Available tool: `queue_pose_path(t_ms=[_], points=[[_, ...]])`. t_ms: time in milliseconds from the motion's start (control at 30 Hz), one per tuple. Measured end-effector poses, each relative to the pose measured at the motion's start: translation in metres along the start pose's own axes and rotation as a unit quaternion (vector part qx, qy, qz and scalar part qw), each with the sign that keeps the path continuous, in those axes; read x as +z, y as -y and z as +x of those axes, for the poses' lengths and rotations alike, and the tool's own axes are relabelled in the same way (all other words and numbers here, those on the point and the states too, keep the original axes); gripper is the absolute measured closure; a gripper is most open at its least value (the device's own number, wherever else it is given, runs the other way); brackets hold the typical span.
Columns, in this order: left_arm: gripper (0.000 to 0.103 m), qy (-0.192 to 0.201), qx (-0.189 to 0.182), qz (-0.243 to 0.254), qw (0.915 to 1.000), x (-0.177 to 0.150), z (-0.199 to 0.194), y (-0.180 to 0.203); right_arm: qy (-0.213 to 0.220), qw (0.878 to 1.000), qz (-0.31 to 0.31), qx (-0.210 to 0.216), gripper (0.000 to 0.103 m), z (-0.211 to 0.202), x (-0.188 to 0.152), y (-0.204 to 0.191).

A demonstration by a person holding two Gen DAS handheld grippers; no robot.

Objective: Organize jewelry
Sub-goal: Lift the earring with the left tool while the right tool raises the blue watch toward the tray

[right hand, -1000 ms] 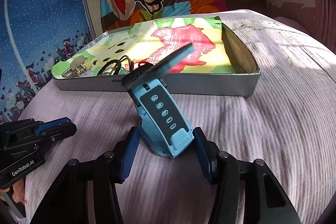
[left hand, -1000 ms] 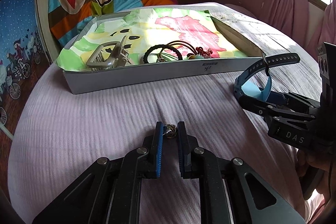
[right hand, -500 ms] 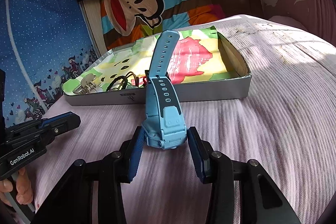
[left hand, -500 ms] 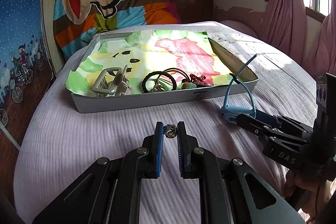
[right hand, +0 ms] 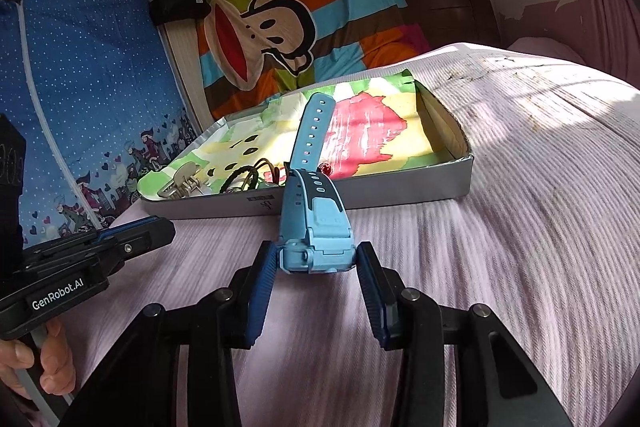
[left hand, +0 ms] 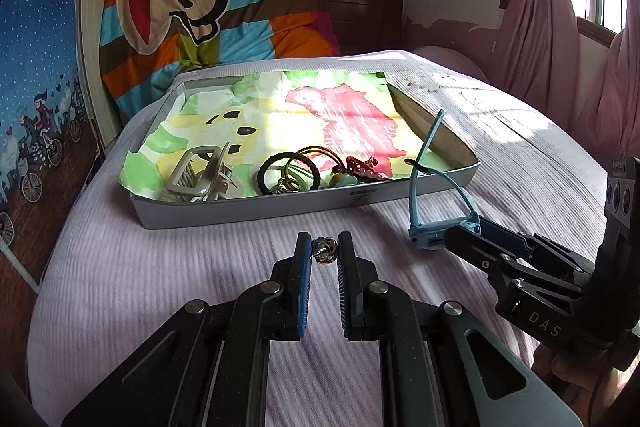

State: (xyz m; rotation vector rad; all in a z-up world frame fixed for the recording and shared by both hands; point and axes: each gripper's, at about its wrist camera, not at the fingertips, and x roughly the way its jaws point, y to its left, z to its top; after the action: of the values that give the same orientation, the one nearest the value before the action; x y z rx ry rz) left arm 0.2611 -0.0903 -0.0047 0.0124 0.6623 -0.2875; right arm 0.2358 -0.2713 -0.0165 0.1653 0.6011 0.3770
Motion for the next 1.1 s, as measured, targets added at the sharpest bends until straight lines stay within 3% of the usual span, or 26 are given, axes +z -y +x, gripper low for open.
queue_pose_path(t_ms=[133,600,1100], points=[[0.093,-0.001,-0.001,0.002,1.0,-0.002,-0.003,0.002,-0.034,0.999,-0.003,0.01,0.064,0.009,-0.003,-0.003],[0.093,-0.032,-0.013,-0.038,0.9987,-0.013,0.013,-0.015,-0.09,0.996,-0.024,0.016,0.061,0.038,-0.007,-0.011],[0.093,0.001,-0.002,-0.035,0.9994,0.007,-0.005,-0.009,0.012,0.999,-0.001,0.033,0.063,-0.001,0.002,-0.006]])
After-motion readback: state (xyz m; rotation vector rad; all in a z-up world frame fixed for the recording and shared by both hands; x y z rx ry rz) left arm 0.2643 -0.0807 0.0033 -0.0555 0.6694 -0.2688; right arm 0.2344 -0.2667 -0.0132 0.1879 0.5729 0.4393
